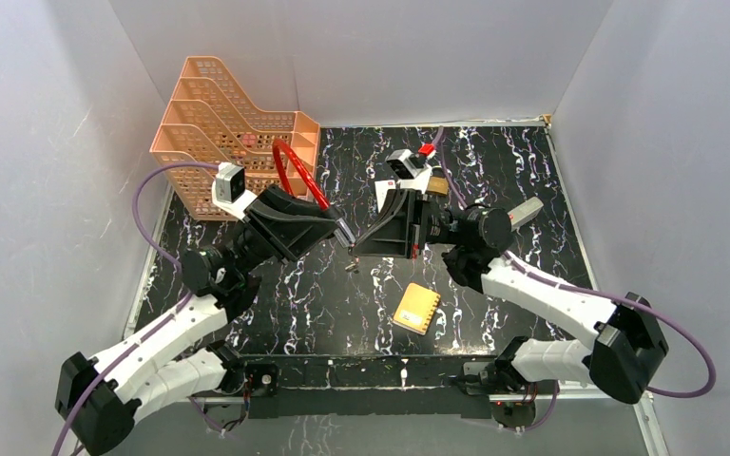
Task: Unlock with the key
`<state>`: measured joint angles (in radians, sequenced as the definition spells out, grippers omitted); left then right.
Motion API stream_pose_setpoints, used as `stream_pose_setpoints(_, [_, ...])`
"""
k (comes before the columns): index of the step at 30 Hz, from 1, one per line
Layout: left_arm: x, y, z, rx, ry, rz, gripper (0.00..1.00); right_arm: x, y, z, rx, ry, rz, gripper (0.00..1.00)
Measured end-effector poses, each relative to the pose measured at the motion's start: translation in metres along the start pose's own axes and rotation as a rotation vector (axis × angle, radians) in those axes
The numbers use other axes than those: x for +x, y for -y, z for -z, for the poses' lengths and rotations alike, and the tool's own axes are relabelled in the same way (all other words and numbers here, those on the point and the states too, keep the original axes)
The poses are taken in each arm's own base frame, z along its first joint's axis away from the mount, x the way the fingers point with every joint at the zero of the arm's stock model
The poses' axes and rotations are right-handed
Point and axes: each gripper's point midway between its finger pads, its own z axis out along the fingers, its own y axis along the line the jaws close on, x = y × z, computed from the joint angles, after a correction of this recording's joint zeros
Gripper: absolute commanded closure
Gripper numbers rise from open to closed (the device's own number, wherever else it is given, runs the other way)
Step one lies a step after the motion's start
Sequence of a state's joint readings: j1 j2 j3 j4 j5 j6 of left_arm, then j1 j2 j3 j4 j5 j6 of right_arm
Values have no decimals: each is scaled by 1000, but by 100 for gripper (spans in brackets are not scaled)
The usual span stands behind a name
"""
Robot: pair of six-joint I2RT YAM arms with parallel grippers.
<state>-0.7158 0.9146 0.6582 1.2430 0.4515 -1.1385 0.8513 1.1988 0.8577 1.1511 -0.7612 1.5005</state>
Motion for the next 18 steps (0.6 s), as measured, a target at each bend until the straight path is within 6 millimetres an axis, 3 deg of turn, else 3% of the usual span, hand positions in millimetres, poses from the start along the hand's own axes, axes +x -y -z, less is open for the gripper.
stream_pose_setpoints(12, [-1,15,-19,205,-5,-47,100,-3,-19,-2,-148,-5,-52,100])
stream_pose_setpoints(18, [-8,25,-30,278,2,-12,100,-2,-35,-17,-222,-22,-76,100])
